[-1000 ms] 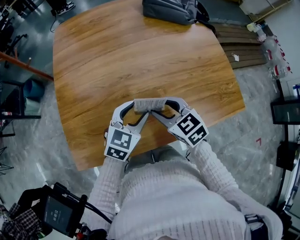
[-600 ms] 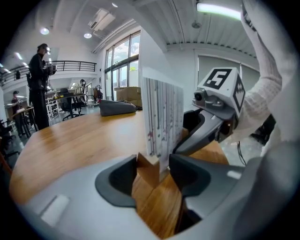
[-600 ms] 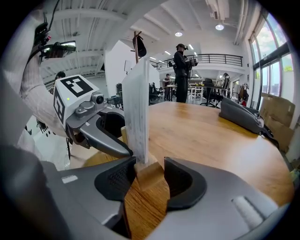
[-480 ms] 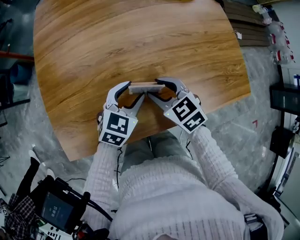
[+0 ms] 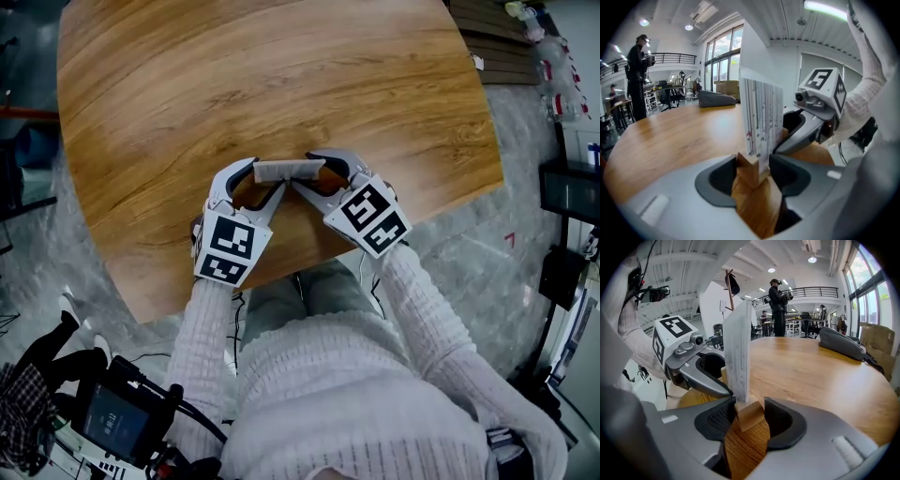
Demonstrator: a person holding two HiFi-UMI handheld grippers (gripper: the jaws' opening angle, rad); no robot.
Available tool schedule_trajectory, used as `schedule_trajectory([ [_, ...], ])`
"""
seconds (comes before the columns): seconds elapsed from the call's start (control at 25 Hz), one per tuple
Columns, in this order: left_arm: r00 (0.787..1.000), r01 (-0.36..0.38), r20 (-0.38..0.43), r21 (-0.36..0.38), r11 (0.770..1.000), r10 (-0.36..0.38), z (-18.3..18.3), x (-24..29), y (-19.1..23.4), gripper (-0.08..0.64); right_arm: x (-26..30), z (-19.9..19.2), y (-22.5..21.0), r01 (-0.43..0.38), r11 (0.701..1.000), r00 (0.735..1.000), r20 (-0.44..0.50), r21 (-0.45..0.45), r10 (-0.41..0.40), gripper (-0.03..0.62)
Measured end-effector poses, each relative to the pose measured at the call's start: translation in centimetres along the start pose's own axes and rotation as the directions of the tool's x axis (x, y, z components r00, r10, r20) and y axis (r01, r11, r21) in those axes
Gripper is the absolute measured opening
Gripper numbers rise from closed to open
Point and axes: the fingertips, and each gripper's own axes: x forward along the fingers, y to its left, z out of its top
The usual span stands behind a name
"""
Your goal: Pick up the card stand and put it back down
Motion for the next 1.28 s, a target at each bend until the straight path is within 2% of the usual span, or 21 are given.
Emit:
schedule_trajectory([
  [0.32, 1.000, 0.001, 0.005, -0.021, 1.000, -0.001, -0.1, 0.4, 0.1, 0.221, 0.2, -0.2, -0.3, 0.006, 1.000, 1.000, 0.007, 0.030, -0.006, 0.193],
  [0.6, 1.000, -0.014, 0.021, -0.080, 0.997, 0.016, -0.1, 0.0, 0.4, 0.224, 0.2, 0.1, -0.1, 0.025, 0.997, 0.999, 0.043, 0.071, -0.028, 0.201],
  [0.88, 1.000, -0.019, 0.002, -0.158, 0.987, 0.019, -0.9, -0.3, 1.0, 0.281, 0.1, 0.1, -0.8, 0.057, 0.994, 0.996, 0.056, 0.094, -0.063, 0.256],
  [1.08, 0.999, -0.031, 0.022, -0.163, 0.986, 0.035, -1.5, -0.8, 0.4, 0.282, -0.5, -0.8, -0.7, 0.067, 0.993, 0.996, 0.054, 0.098, -0.073, 0.256],
  [1.28, 0.998, -0.016, 0.061, -0.159, 0.987, 0.026, -0.3, -0.6, 0.3, 0.281, -1.4, 0.3, -1.8, 0.098, 0.990, 0.989, 0.099, 0.104, -0.108, 0.255],
])
